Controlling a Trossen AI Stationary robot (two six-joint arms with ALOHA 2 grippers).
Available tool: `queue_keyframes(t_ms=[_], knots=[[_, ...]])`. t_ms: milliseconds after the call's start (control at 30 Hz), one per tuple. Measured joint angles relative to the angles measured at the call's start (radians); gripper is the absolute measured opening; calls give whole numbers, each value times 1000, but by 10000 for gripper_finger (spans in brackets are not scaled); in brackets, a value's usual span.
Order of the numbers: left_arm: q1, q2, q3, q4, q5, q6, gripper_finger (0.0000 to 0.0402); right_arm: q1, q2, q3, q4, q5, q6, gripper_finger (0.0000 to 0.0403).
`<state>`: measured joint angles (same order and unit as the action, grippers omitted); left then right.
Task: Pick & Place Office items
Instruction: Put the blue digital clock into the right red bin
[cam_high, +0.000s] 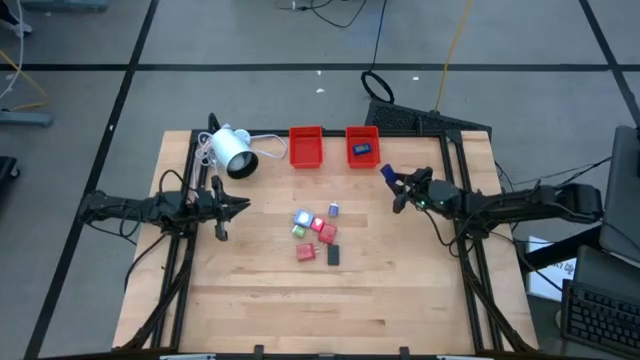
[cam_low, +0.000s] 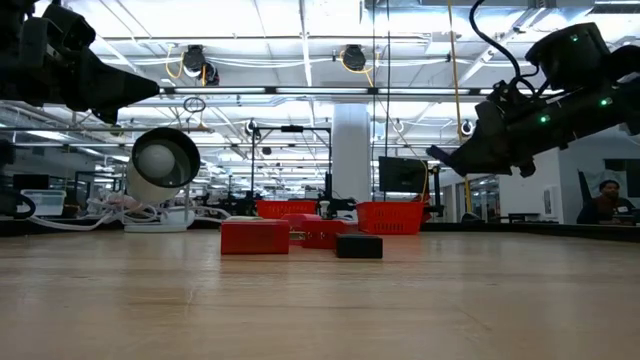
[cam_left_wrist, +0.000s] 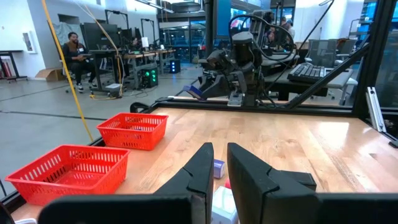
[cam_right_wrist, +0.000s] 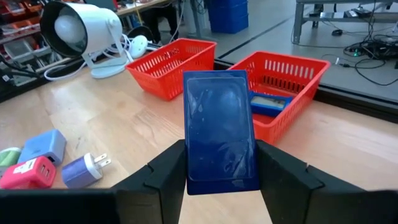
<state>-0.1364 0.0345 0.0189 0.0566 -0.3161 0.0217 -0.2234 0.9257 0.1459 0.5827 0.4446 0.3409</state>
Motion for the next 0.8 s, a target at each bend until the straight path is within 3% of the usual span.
queue_keyframes(t_ms=[800], knots=[[0, 0, 0, 0, 0, 0, 47, -16, 51, 0, 176, -3, -91, 167]])
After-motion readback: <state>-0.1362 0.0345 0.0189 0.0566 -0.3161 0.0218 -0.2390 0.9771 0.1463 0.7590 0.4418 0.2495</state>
